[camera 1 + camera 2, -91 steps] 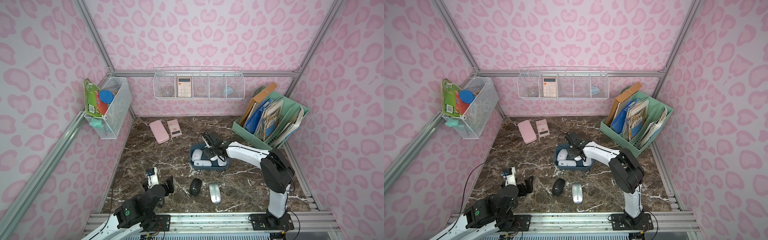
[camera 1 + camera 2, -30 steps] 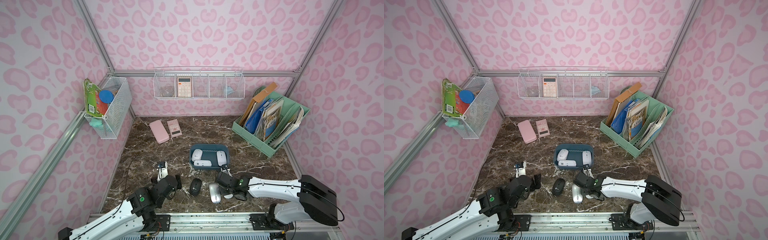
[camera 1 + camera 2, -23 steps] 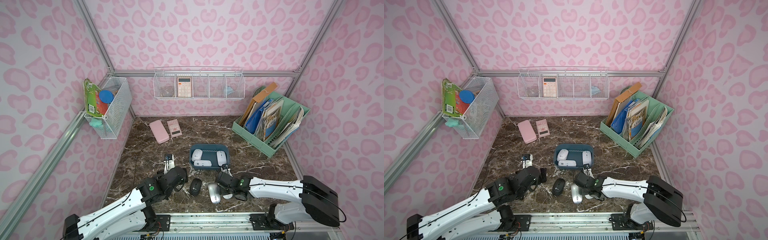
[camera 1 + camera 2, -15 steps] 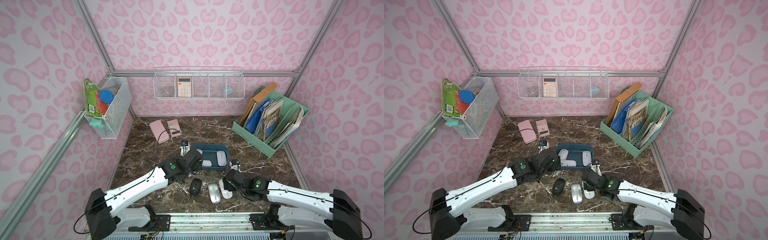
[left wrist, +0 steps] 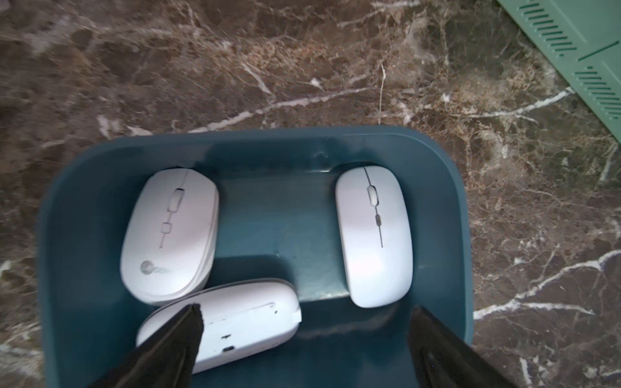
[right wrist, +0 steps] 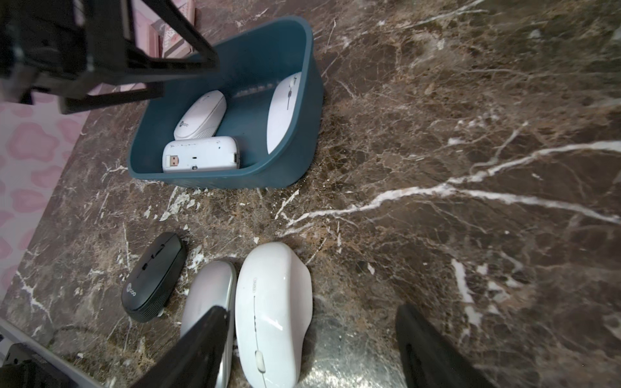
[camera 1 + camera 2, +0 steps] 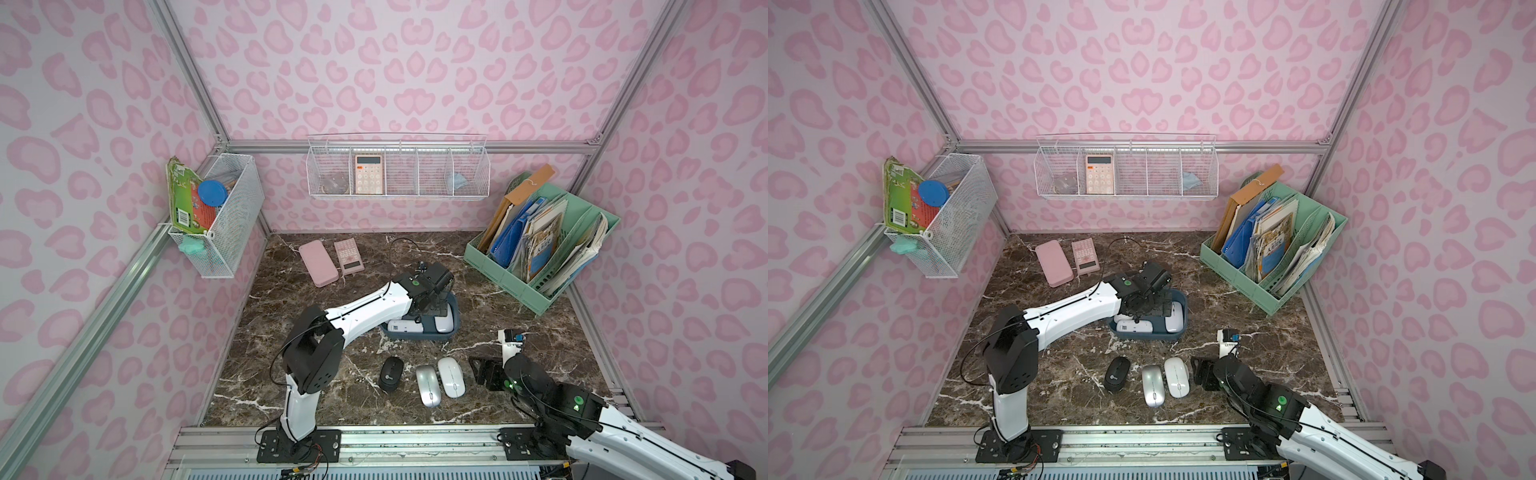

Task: Take out the mouse from the storage box
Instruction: Pick up the mouse from the storage box.

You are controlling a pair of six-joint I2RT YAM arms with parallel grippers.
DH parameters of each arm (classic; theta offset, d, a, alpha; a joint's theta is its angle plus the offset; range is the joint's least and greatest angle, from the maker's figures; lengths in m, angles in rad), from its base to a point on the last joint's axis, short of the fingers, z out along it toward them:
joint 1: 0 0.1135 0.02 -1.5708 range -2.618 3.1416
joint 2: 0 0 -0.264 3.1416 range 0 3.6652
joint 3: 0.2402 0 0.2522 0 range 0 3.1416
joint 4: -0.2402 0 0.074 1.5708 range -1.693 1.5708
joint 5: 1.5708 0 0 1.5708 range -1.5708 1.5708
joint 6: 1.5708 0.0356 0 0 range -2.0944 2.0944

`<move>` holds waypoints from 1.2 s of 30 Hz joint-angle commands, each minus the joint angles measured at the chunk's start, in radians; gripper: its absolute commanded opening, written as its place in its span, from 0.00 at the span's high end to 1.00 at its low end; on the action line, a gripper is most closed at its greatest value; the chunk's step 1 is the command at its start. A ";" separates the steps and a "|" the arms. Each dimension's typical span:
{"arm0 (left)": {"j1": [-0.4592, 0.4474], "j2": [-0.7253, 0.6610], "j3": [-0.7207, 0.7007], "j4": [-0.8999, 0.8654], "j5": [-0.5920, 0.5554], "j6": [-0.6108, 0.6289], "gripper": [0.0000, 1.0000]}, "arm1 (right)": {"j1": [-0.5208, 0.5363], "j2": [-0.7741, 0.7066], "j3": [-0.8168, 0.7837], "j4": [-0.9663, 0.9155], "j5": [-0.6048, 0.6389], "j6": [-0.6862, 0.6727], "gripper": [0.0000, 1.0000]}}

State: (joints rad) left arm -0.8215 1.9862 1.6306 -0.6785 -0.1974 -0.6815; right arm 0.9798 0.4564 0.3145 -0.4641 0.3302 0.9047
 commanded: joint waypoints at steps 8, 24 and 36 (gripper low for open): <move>0.008 0.206 0.191 -0.047 0.181 0.003 0.08 | 0.000 0.089 0.017 0.016 0.005 0.005 0.17; 0.012 0.367 0.318 -0.103 0.200 -0.012 0.17 | 0.000 0.083 0.014 0.022 0.003 -0.001 0.17; 0.016 0.271 0.201 -0.115 0.083 0.002 0.22 | 0.000 0.086 0.014 0.021 0.010 0.002 0.17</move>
State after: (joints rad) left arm -0.8070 2.2787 1.8481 -0.7673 -0.0727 -0.6888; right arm 0.9798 0.5373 0.3248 -0.4580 0.3290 0.9115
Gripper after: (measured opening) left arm 0.777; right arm 0.832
